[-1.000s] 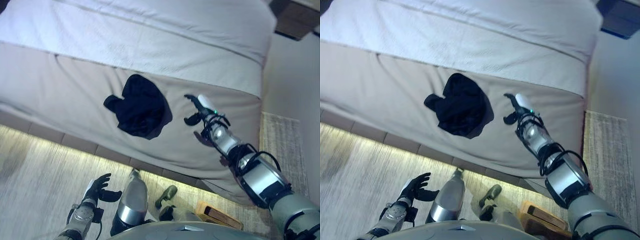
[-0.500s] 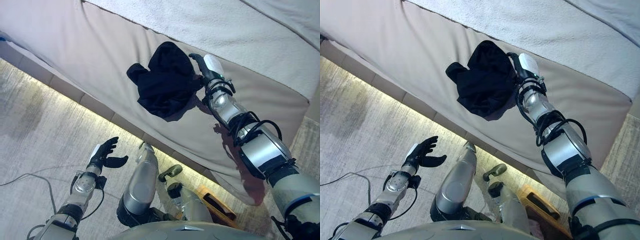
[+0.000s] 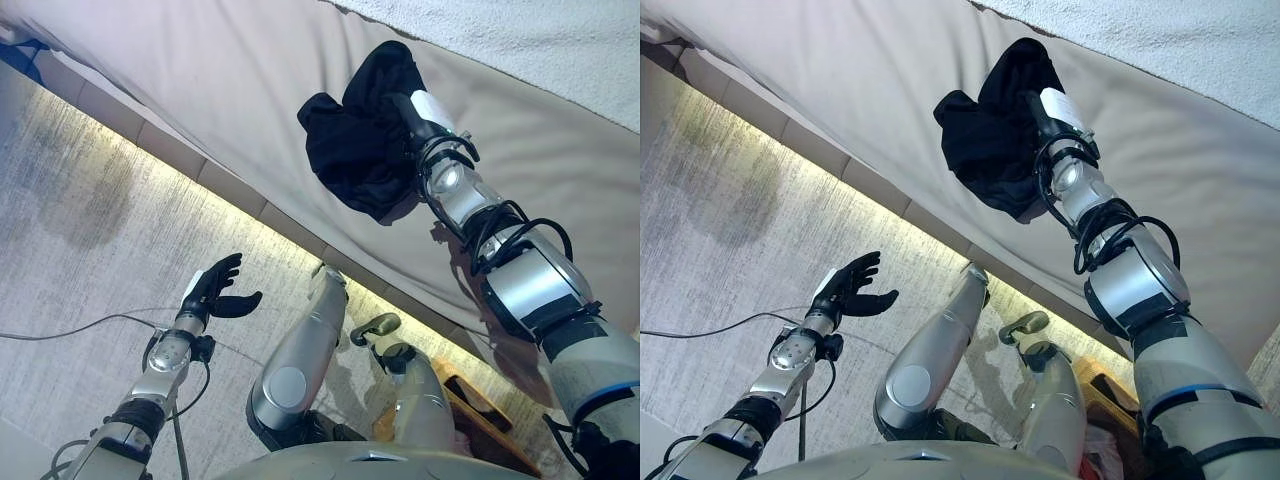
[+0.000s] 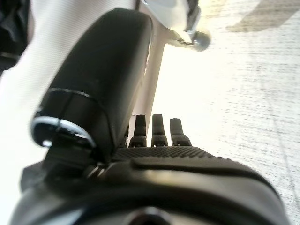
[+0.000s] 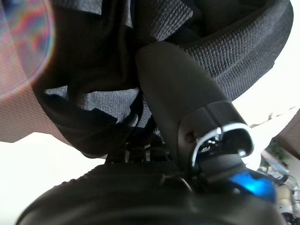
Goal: Pick up the clothes from the bed and place them into the basket
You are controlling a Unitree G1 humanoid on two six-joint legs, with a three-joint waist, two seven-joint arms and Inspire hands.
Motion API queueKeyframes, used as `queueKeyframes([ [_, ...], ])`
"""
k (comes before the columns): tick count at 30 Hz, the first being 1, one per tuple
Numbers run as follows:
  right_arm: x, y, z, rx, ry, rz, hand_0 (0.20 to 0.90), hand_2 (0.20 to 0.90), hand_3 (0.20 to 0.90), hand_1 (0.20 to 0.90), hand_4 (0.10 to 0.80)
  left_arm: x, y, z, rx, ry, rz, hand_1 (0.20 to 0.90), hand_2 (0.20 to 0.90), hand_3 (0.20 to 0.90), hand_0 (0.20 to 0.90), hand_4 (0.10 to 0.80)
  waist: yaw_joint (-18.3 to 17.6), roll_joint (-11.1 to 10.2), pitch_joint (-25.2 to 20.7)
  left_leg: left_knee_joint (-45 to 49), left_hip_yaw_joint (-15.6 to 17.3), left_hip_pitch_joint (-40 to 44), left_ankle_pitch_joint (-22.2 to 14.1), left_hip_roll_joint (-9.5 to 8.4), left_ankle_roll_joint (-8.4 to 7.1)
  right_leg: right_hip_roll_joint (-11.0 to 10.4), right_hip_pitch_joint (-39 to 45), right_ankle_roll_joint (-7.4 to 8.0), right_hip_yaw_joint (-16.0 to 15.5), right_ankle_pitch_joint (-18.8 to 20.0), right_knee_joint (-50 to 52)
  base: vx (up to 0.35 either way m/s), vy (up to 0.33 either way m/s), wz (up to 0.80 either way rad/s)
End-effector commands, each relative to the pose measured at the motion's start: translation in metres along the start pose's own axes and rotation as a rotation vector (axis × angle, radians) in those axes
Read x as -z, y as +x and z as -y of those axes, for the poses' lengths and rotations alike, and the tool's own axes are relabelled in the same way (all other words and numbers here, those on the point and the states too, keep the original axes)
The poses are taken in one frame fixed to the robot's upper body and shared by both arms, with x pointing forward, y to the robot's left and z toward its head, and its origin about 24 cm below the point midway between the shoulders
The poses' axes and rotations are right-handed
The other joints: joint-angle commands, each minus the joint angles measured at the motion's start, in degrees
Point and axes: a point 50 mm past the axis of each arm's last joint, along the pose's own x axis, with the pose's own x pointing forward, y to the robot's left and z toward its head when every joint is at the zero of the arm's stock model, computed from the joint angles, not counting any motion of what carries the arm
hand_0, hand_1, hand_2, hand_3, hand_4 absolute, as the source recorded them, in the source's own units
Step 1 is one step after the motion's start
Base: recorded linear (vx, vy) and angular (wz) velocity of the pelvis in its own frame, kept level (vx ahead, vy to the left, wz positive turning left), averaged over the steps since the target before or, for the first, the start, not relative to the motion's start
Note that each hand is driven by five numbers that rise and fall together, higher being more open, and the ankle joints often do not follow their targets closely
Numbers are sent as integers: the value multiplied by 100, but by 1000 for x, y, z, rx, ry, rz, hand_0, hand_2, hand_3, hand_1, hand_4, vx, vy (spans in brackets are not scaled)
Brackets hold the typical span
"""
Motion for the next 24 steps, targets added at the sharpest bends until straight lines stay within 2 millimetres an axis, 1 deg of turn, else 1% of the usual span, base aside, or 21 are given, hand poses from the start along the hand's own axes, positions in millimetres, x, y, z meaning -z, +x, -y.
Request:
queueKeyframes([
  [1, -4, 3, 11, 33, 26, -4, 300, 300, 200, 300, 100, 4, -14, -10, -15, 1, 24, 900, 900, 900, 900, 800, 78, 232, -109, 657, 447, -396, -483, -247, 542, 26, -36, 162, 407, 328, 256, -17, 3, 4],
  [5, 4, 1, 13, 72, 39, -35, 300, 300, 200, 300, 100, 1, -14, -9, -19, -5, 44, 900, 900, 900, 900, 800, 19, 217, -109, 405, 447, -273, -410, -198, 502, 112, 106, 211, 407, 429, -27, -23, -17, 7],
  [9, 11, 1, 20, 109, 84, -67, 300, 300, 200, 300, 100, -3, -13, -7, -28, 0, 55, 900, 900, 900, 900, 800, -37, 191, -109, 151, 460, -108, -341, -132, 451, 168, 312, 234, 400, 508, -320, -20, -29, -9],
  [12, 16, 0, 24, 126, 99, -88, 300, 300, 200, 300, 100, -6, -11, -8, -30, 6, 61, 900, 900, 900, 900, 800, -57, 164, -109, 17, 469, 4, -309, -98, 422, 216, 490, 246, 376, 565, -547, -22, -63, 37],
  [15, 24, -1, 29, 145, 140, -119, 300, 300, 200, 300, 100, -5, -11, -6, -27, 16, 57, 900, 900, 900, 900, 800, -85, 142, -109, -177, 473, 207, -264, -41, 383, 262, 719, 249, 371, 601, -779, -24, -60, -45],
  [18, 30, -3, 31, 161, 181, -129, 300, 300, 200, 300, 100, -4, -11, -5, -30, 27, 46, 900, 900, 900, 900, 800, -141, 79, -109, -399, 509, 442, -221, 56, 338, 322, 960, 250, 399, 627, -1031, -43, -52, 20],
  [21, 36, -6, 30, 186, 267, -132, 300, 300, 200, 300, 100, -3, -10, -5, -38, 44, 29, 900, 900, 900, 900, 800, -227, -46, -110, -631, 574, 709, -190, 177, 284, 403, 1224, 260, 426, 682, -1309, -54, -66, -15],
  [23, 43, -10, 27, 215, 345, -129, 300, 300, 200, 300, 100, 4, -11, 0, -39, 55, 3, 900, 900, 900, 900, 800, -342, -135, -143, -920, 651, 1043, -150, 290, 229, 501, 1529, 265, 502, 708, -1592, -30, -23, 8],
  [24, 44, -11, 27, 213, 356, -128, 300, 300, 200, 300, 100, 6, -12, 1, -41, 54, -4, 900, 900, 900, 900, 800, -377, -154, -166, -981, 675, 1106, -146, 312, 222, 518, 1573, 263, 522, 710, -1643, -16, -5, -8],
])
